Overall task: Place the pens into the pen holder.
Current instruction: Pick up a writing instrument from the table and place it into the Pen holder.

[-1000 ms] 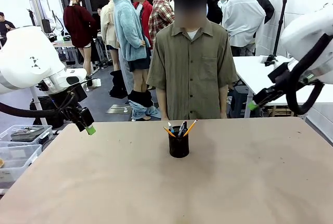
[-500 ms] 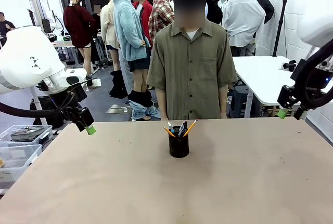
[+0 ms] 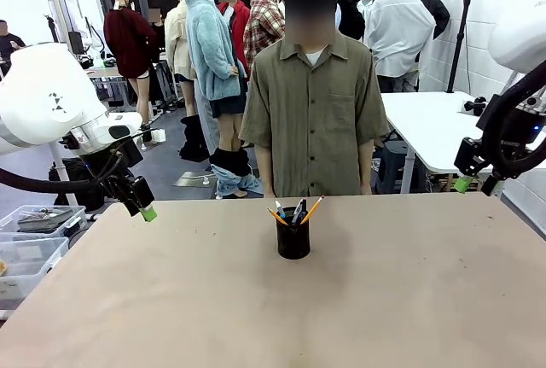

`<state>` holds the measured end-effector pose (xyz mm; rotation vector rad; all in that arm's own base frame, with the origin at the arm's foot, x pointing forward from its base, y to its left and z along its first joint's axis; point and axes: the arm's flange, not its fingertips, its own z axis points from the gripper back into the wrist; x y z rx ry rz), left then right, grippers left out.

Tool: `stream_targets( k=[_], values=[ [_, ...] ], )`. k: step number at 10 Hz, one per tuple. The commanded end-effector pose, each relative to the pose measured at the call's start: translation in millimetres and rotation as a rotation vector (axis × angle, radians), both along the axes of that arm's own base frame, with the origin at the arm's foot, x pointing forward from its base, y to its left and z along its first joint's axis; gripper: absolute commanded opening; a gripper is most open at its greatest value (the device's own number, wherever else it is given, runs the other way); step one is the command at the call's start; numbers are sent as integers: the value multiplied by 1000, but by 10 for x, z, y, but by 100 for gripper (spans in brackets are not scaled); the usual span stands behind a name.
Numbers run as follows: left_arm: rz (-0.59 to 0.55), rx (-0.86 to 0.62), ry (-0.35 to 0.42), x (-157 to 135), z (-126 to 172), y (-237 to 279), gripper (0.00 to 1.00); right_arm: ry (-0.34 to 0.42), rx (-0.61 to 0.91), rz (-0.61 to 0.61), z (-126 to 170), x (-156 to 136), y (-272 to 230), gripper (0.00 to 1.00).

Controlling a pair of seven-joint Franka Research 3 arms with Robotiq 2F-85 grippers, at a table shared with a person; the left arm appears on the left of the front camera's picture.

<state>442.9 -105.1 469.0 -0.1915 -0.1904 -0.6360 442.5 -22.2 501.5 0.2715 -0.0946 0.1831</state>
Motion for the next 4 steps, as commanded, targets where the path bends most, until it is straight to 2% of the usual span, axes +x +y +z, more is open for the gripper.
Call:
stream_targets(
  k=[1, 4],
  values=[
    [3, 12, 0, -5, 2, 15, 64, -15, -12, 13, -49, 0, -7, 63],
    [3, 12, 0, -5, 2, 15, 64, -15, -12, 13, -49, 0, -7, 63]
  ],
)
